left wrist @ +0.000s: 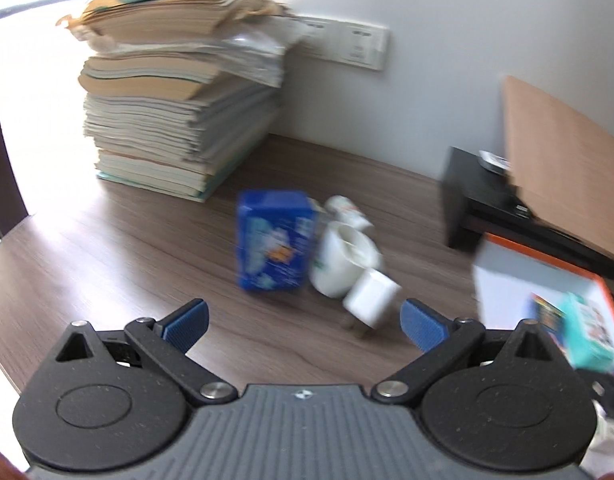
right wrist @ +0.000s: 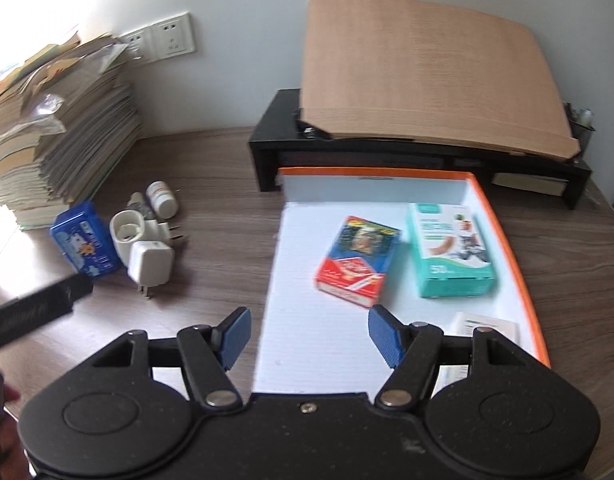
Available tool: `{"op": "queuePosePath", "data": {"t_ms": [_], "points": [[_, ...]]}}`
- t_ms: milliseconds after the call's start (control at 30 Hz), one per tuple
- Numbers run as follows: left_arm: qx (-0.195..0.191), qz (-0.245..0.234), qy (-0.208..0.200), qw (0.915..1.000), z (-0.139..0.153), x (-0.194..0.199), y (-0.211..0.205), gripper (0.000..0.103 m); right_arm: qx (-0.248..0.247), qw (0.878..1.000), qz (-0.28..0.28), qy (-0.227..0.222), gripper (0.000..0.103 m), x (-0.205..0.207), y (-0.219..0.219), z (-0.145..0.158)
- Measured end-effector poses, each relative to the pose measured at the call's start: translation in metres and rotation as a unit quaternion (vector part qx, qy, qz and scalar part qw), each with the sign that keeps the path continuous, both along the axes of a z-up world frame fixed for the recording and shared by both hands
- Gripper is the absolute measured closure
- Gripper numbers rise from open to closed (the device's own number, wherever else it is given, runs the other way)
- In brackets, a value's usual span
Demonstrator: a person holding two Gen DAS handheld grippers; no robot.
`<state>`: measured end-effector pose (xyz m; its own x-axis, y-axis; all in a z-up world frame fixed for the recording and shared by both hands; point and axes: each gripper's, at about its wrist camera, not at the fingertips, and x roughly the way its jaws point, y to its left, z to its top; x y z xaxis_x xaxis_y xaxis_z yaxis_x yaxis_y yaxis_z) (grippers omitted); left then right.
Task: Organize rigid objects
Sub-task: 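Move left tool to the blue cartoon tin and grasp it while right tool moves to the white charger, then grasp the white plug charger with right tool while left tool lifts the blue tin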
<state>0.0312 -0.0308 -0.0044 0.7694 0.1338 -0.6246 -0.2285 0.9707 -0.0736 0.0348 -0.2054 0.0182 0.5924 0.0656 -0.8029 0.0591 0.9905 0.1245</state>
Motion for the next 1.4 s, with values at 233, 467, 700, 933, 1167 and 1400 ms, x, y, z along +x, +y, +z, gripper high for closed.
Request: {"op": "queuePosePath", "data": {"t_ms": [233, 467, 700, 933, 1167, 1400], "points": [[0.022, 0.017, -0.018, 0.9995, -0.014, 0.033, 0.018, 0.0, -0.005, 1.0, -0.003, 0.009, 0.025, 0.006, 0.015, -0.003], [0.035, 0.03, -0.019, 0.9988, -0.029, 0.065, 0.029, 0.0, -0.011, 1.0, -0.012, 0.026, 0.025, 0.014, 0.024, -0.012], [0.032, 0.041, -0.01, 0.9986, -0.047, 0.087, 0.045, 0.0, -0.01, 0.999, -0.005, 0.034, 0.025, 0.026, 0.039, -0.021], [0.019, -0.029, -0.016, 0.9993, -0.053, 0.09, 0.053, 0.038, 0.004, 0.999, 0.03, 0.039, 0.025, 0.046, 0.069, -0.033], [0.021, -0.051, -0.012, 0.9984, -0.042, 0.076, 0.071, 0.038, 0.027, 0.996, 0.077, 0.029, 0.025, 0.07, 0.101, -0.044], [0.026, -0.054, -0.005, 0.9982, -0.033, 0.064, 0.092, 0.038, 0.028, 0.99, 0.137, 0.017, 0.021, 0.102, 0.135, -0.059]]}}
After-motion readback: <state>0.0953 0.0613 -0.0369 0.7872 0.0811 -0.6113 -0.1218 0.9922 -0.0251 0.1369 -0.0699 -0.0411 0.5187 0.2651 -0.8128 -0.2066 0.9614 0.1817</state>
